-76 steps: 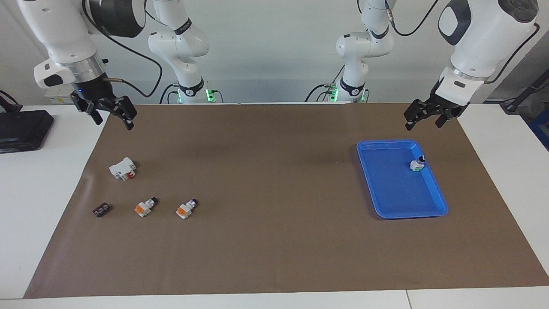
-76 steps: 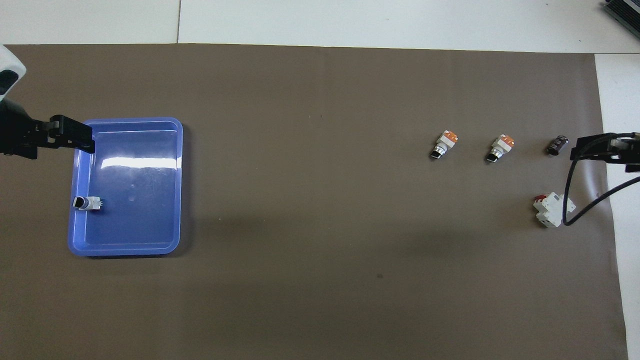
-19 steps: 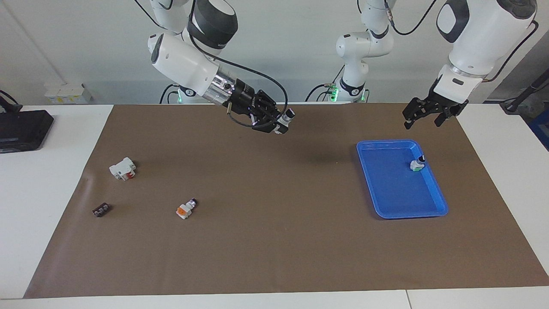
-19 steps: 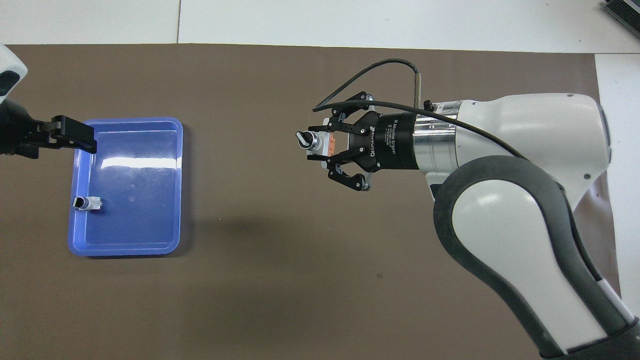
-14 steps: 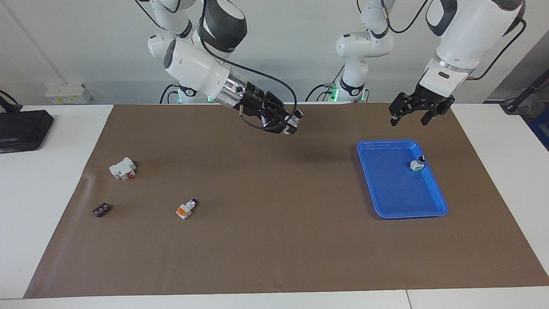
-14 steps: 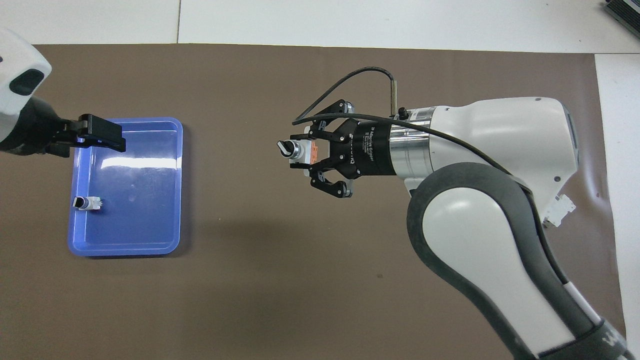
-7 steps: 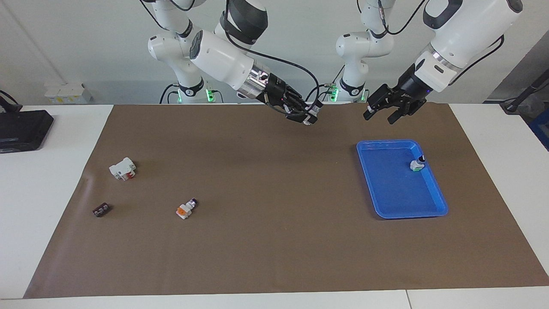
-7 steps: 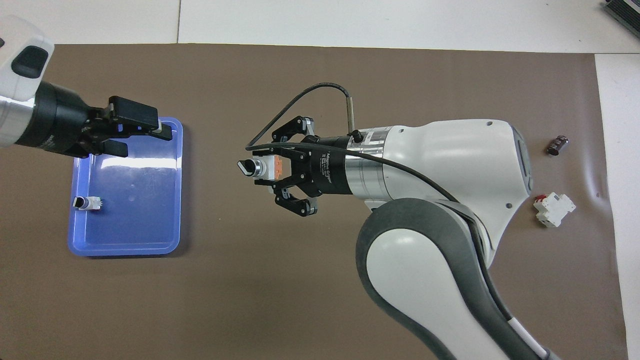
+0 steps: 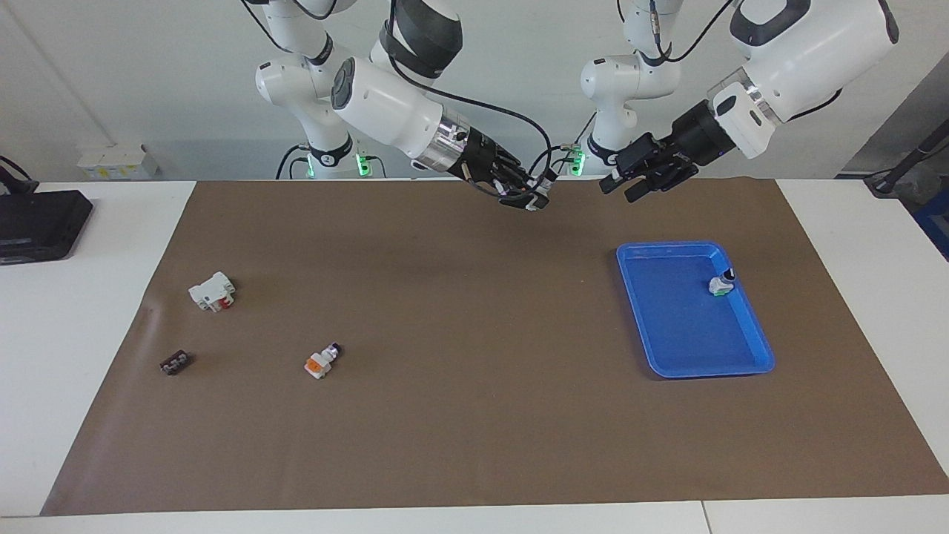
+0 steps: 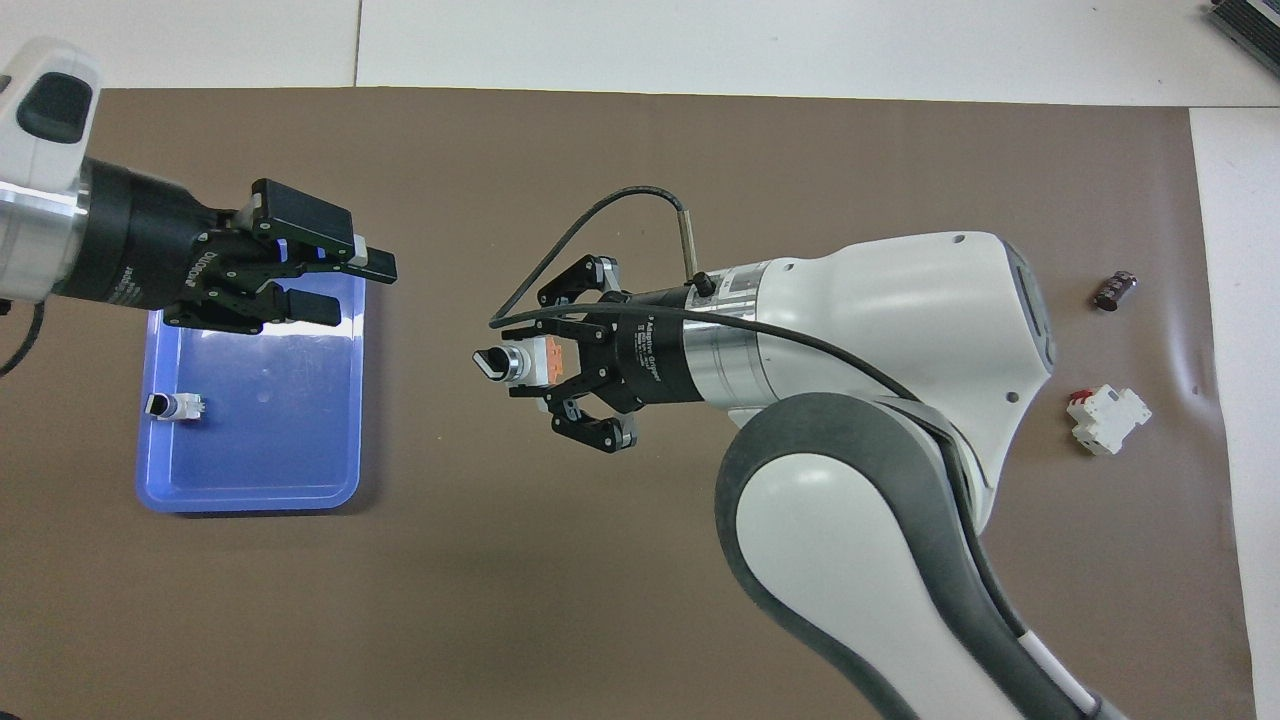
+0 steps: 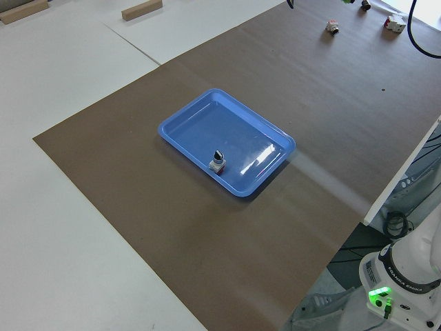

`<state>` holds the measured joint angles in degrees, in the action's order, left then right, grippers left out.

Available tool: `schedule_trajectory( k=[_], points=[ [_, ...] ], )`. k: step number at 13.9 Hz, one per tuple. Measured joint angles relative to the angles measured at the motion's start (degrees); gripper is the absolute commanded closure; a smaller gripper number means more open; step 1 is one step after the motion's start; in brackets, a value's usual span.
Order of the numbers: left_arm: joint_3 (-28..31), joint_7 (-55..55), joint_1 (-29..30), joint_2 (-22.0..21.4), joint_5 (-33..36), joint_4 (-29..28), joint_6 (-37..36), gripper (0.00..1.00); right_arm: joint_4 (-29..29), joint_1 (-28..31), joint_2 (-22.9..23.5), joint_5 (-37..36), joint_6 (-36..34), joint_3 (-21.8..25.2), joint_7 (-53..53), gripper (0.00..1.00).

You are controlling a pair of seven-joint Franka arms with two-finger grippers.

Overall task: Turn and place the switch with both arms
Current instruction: 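Hold the switch with the right gripper while the left gripper approaches it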

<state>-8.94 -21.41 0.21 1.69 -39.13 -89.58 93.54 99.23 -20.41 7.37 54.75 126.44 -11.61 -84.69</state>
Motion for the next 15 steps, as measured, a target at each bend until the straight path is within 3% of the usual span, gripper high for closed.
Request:
schedule_trajectory(
  k=[9, 15],
  points=[
    [-0.3, -19.6, -4.2, -0.6, -0.6, -0.3, 1.3, 0.43, 0.0, 0.0, 0.0, 0.0, -0.2, 0.0, 0.0, 1.00],
    [-0.3, -34.1, -5.2, -4.5, -0.5, -0.8, 0.9, 0.49, 0.0, 0.0, 0.0, -4.7, -0.8, 0.0, -6.7, 1.00]
  ],
)
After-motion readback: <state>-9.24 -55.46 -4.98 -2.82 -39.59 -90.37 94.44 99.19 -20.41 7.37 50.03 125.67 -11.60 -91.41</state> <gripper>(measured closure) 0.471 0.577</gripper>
